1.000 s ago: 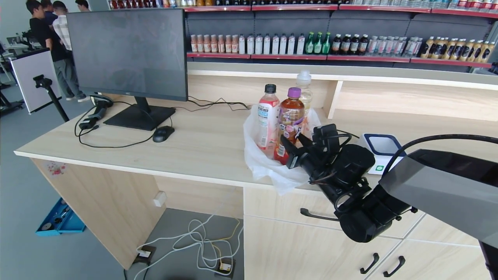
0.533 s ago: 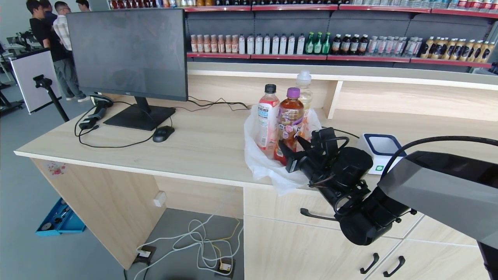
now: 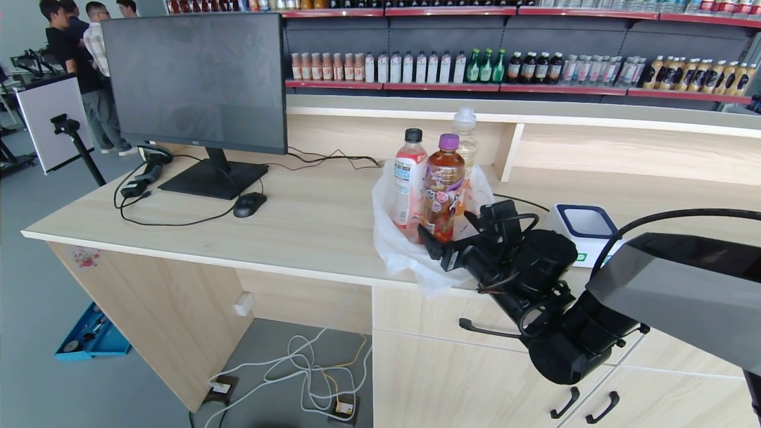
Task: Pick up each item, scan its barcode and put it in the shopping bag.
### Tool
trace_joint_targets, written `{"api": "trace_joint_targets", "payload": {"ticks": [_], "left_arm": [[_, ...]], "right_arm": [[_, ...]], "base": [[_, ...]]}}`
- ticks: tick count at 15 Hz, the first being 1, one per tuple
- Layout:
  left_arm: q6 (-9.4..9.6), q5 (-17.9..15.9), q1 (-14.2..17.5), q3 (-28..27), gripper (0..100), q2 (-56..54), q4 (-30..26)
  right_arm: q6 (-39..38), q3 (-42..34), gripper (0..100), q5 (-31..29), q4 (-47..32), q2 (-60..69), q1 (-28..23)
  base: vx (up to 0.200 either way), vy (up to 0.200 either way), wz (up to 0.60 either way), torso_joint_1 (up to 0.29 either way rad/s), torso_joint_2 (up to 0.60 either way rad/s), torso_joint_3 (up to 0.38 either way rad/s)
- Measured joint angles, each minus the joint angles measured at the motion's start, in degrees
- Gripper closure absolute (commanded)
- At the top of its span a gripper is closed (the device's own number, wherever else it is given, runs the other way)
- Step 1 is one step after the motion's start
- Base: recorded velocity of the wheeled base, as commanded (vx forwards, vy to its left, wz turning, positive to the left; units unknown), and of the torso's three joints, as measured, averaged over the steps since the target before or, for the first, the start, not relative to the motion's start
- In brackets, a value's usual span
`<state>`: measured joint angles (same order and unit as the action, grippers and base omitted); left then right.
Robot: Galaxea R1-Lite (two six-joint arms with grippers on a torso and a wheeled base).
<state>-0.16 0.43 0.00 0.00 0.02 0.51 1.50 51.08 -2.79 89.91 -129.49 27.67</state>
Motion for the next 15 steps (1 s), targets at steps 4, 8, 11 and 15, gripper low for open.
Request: {"api": "trace_joint_targets", "payload": {"ticks": [4,8,11,15], "left_arm": [[0.05,0.0,0.0,0.0,0,0.0,0.0],[0.16,0.0,0.0,0.0,0,0.0,0.0],[0.23,0.0,0.0,0.0,0,0.0,0.0],[0.29,0.0,0.0,0.0,0,0.0,-0.1]], "right_arm": [[0.1,-5.2,0,0.0,0.0,3.9,0.0],[0.9,-17.4,0,0.0,0.1,13.0,0.8],[1.5,-29.7,0,0.1,0.0,22.9,-0.4],[4.9,-46.2,0,0.3,0.0,38.9,-2.3]], "base": [[0.000,0.000,0.00,0.000,0.00,0.000],[0.000,0.000,0.00,0.000,0.00,0.000],[0.000,0.000,0.00,0.000,0.00,0.000],[0.000,0.000,0.00,0.000,0.00,0.000]]}}
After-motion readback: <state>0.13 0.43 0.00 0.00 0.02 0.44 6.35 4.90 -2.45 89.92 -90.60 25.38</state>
